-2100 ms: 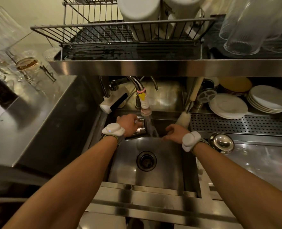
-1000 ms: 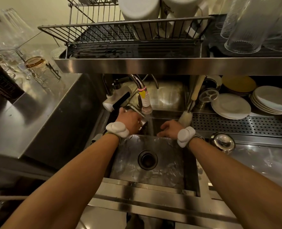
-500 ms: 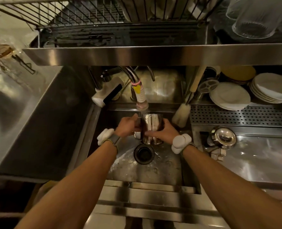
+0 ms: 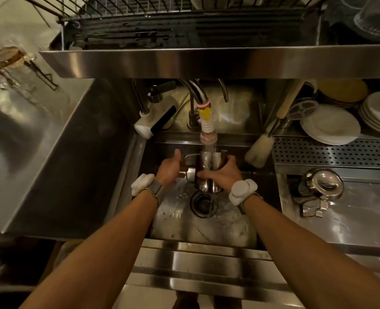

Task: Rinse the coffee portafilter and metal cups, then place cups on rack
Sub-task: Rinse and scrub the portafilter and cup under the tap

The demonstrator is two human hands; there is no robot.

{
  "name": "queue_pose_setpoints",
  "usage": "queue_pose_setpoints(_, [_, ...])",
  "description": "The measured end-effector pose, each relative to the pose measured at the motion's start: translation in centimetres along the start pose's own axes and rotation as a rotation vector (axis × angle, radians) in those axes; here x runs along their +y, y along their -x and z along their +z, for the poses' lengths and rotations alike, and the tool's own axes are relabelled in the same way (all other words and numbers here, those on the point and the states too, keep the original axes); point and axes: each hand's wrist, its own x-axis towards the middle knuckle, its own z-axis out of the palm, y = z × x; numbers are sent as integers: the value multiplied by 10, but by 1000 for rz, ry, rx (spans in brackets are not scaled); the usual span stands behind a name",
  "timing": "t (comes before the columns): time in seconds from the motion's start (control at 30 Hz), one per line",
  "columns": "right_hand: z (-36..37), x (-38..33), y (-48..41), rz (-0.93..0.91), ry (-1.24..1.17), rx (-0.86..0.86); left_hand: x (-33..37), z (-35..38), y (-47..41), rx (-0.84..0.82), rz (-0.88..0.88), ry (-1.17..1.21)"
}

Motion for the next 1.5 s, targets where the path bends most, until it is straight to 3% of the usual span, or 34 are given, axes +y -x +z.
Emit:
queue_pose_setpoints(0.33, [-6, 4, 7, -222, 47, 91, -5, -13, -2, 7, 18, -6])
queue_pose_setpoints(0.47, [7, 4, 11, -281, 112, 37, -5, -11, -3, 20, 45, -49])
queue_pose_setpoints(0.6, [2, 7, 8, -249, 66, 126, 1, -9, 0, -55, 76, -34])
queue_pose_setpoints(0.83, [0, 9, 1, -155, 89, 42, 17, -2, 12, -179, 319, -18])
queue_pose_setpoints(0.93, [-14, 16, -3, -97, 170, 4, 23, 0, 14, -155, 409, -310])
queue_pose_setpoints(1.03, [-28, 18, -4, -39, 259, 4, 23, 1, 15, 7, 559, -819])
queue_pose_setpoints(1.17, [-40, 15, -2, -75, 302, -2, 27, -5, 20, 146, 799, -1197])
queue_pose_setpoints(1.3, [-45, 6, -1, -69, 318, -28, 34, -9, 29, 218, 1001, -1393])
queue_pose_setpoints(1.5, [-49, -6, 3, -106, 353, -62, 41, -2, 40, 307, 1085, -1656])
